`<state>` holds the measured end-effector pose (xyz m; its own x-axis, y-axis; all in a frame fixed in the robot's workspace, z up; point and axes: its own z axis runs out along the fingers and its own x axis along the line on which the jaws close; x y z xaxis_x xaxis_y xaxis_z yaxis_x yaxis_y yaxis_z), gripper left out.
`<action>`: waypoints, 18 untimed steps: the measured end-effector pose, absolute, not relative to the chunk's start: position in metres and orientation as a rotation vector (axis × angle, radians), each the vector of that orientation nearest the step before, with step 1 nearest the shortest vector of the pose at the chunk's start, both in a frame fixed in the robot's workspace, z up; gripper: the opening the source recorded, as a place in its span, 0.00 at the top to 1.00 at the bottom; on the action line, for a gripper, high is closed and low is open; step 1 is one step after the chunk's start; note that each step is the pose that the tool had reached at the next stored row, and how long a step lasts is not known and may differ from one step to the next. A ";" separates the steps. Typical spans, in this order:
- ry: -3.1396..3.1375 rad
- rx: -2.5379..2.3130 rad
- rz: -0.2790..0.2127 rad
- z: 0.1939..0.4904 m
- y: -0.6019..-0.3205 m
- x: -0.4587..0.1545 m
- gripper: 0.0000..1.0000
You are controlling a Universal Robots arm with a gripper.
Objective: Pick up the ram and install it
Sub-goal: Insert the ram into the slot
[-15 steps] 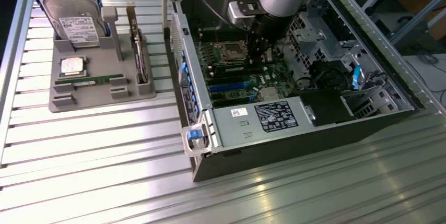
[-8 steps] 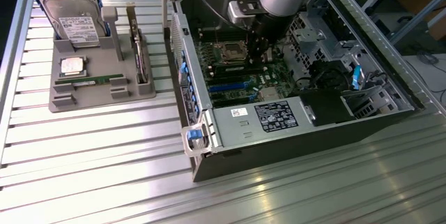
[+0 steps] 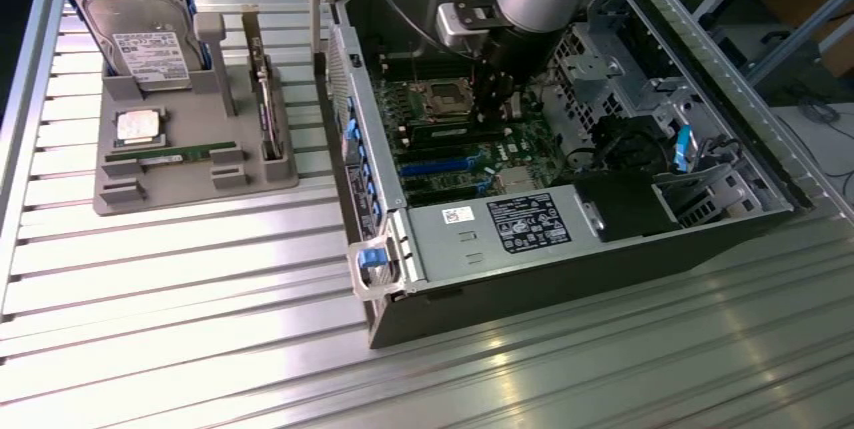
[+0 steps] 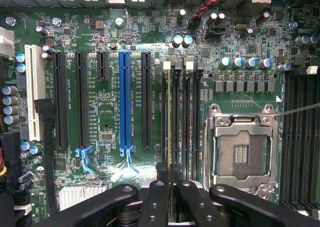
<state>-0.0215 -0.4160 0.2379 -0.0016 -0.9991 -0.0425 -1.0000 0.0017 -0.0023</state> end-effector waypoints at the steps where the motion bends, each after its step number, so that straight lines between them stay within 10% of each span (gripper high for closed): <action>1: 2.201 -2.197 0.044 0.238 -0.416 -0.022 0.88; 18: 2.198 -2.194 0.055 0.239 -0.418 -0.020 0.88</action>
